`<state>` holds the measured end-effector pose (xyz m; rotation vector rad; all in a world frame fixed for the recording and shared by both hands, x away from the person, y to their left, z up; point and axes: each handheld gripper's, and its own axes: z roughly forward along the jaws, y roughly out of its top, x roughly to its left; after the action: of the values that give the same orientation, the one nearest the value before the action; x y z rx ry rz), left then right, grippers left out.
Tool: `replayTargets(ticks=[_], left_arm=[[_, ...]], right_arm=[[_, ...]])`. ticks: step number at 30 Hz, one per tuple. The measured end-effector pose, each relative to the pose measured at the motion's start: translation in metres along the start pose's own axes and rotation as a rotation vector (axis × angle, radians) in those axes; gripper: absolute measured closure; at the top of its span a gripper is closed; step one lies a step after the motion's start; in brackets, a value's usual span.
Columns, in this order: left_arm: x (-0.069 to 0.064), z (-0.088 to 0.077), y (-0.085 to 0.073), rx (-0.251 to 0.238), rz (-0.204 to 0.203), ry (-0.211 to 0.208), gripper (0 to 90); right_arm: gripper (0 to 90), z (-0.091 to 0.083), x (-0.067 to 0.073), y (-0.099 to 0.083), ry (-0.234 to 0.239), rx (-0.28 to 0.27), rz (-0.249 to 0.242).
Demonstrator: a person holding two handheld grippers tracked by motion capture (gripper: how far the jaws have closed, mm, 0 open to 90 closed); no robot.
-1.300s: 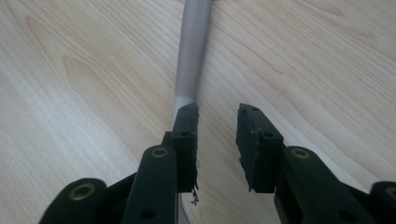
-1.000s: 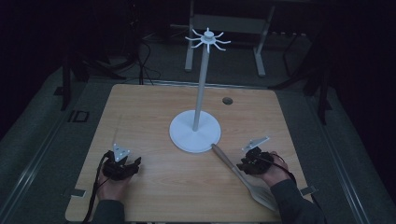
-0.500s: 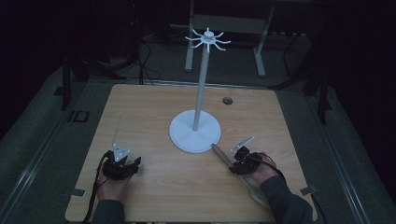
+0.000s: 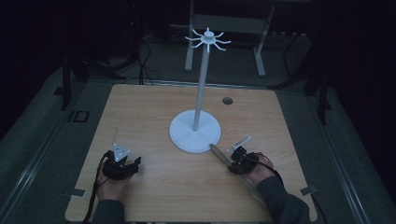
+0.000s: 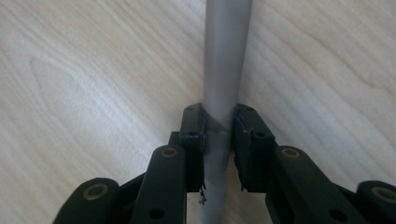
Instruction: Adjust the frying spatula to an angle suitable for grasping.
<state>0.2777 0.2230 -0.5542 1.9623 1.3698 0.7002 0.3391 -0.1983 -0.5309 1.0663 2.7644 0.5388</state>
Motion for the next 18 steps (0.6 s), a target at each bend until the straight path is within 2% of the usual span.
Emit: replayTargets(ticks=[18], left_arm=[[0.001,0.0,0.0,0.0,-0.002,0.0,40.1]], right_arm=[[75.3,0.014,-0.01,0.037,-0.044,-0.039,0.067]])
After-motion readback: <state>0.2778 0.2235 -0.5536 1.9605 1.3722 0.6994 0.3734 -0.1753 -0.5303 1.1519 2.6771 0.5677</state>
